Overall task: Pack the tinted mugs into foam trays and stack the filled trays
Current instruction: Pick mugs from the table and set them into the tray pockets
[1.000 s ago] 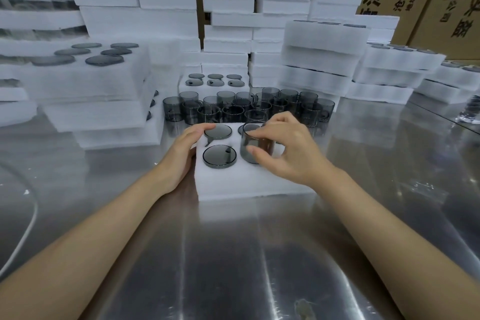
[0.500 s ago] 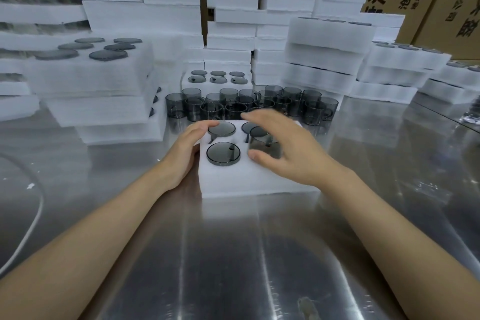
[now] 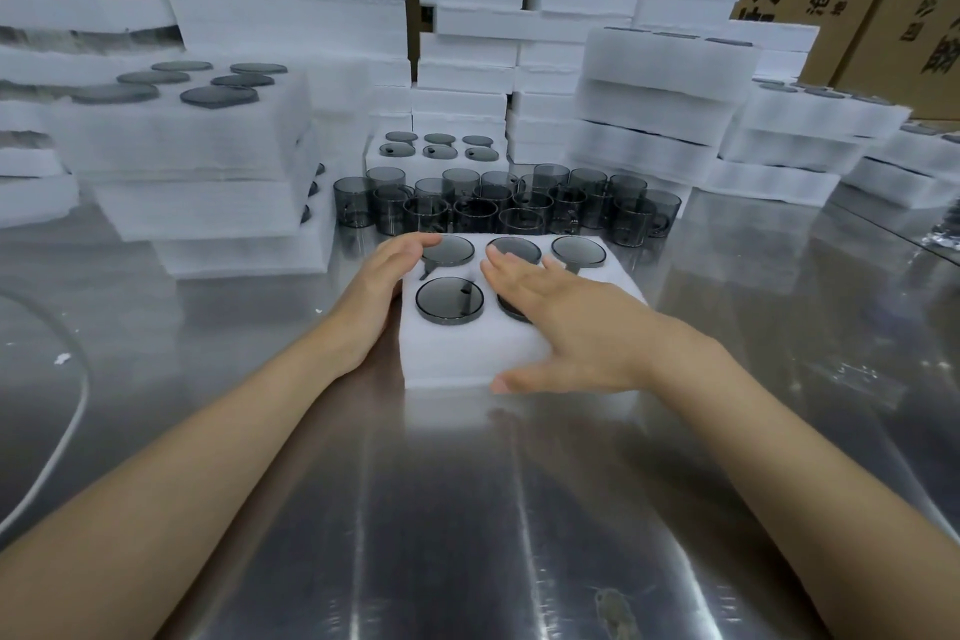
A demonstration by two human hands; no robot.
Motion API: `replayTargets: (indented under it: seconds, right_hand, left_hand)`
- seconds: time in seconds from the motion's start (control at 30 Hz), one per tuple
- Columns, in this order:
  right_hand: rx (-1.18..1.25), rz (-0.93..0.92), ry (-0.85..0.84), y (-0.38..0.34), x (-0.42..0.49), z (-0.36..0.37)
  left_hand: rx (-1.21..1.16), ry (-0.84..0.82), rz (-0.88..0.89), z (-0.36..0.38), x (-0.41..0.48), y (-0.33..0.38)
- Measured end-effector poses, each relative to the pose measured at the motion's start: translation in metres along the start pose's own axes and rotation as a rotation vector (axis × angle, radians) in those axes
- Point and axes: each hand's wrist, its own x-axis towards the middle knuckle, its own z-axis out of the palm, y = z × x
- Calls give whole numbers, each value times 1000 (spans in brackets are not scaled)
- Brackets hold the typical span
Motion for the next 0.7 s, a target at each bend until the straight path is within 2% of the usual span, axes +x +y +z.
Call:
replayTargets:
  seconds: [0.13, 0.23, 0.3, 0.4, 0.47, 0.53, 0.57, 0.6, 0.63, 0.7]
  right_hand:
    - [-48, -2, 38, 0, 0, 1]
    - [7, 19, 36, -2, 0, 0]
    - [146, 42, 36, -2, 0, -4]
    - [524, 79, 48, 16, -7, -15]
    - [721, 142, 249, 38, -15, -17]
    - [866, 296, 622, 65, -19, -6]
    - [872, 395, 788, 78, -19, 4]
    - [804, 499, 885, 90, -18, 14]
    - [679, 587, 894, 102, -17, 24]
    - [426, 684, 763, 123, -11, 40]
  left_hand:
    - [17, -1, 12, 0, -1, 1]
    - [6, -13, 15, 0, 0, 1]
    - [2, -16, 1, 0, -1, 3]
    - [47, -31, -7, 1, -4, 5]
    - [82, -45, -7, 0, -6, 5]
    - [87, -40, -5, -1, -6, 5]
    - [87, -39, -4, -1, -6, 5]
    - [89, -38, -4, -2, -6, 5]
    - [90, -40, -4, -2, -5, 4]
    - [95, -44, -2, -2, -5, 3]
